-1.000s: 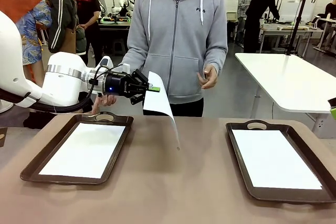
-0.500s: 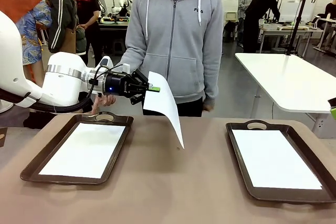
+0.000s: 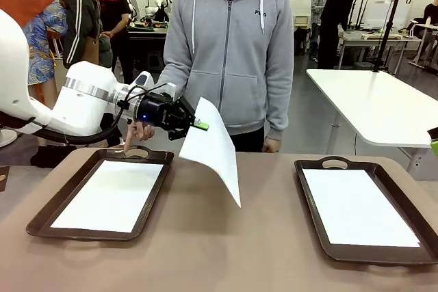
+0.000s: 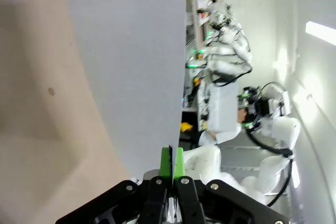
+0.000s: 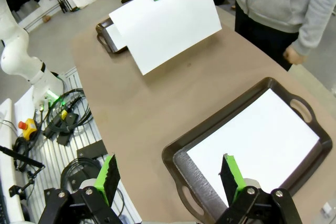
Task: Sort the A4 documents.
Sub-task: Place the A4 Paper in the designated Handle tray.
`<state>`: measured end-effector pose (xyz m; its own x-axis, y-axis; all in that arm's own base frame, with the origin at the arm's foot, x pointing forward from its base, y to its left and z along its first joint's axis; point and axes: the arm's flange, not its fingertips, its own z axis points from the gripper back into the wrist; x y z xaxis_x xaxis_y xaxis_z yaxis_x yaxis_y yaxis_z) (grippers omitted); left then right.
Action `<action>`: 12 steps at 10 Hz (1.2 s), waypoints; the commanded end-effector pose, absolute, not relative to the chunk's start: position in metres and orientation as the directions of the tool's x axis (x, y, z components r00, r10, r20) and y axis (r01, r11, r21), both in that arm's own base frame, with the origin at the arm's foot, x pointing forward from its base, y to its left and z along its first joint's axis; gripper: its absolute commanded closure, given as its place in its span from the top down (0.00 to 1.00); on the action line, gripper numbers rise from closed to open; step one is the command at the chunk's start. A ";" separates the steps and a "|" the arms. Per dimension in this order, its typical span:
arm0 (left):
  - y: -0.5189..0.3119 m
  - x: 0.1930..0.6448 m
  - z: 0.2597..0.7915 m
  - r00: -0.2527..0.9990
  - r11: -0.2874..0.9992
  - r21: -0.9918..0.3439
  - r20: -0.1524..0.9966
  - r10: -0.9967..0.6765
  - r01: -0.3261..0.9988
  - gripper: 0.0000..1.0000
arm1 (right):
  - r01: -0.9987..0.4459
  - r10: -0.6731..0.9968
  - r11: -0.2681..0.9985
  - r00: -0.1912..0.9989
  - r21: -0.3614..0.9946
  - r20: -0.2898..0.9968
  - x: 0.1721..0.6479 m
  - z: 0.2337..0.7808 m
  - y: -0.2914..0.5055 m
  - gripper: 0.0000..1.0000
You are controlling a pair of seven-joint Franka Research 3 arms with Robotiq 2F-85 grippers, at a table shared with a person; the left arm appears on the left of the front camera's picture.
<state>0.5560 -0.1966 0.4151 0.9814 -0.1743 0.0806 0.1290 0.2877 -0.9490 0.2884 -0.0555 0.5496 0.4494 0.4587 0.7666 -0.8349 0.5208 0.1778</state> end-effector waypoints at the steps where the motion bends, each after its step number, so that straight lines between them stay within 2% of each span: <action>1: -0.199 0.551 0.432 0.963 0.388 -0.904 0.082 -0.256 0.180 0.01 | -0.839 0.467 0.513 0.449 0.180 0.762 0.288 0.548 -0.056 1.00; 6: -0.135 0.516 0.437 0.952 0.485 -0.854 0.041 -0.304 0.191 0.01 | -0.839 0.467 0.513 0.449 0.180 0.762 0.288 0.548 -0.056 1.00; 10: -0.068 0.525 0.407 0.963 0.533 -0.836 -0.017 -0.269 0.134 0.01 | -0.839 0.467 0.513 0.449 0.180 0.762 0.288 0.548 -0.056 1.00; 12: -0.037 0.525 0.390 0.979 0.566 -0.821 -0.051 -0.197 0.071 0.01 | -0.839 0.467 0.513 0.449 0.180 0.762 0.288 0.548 -0.056 1.00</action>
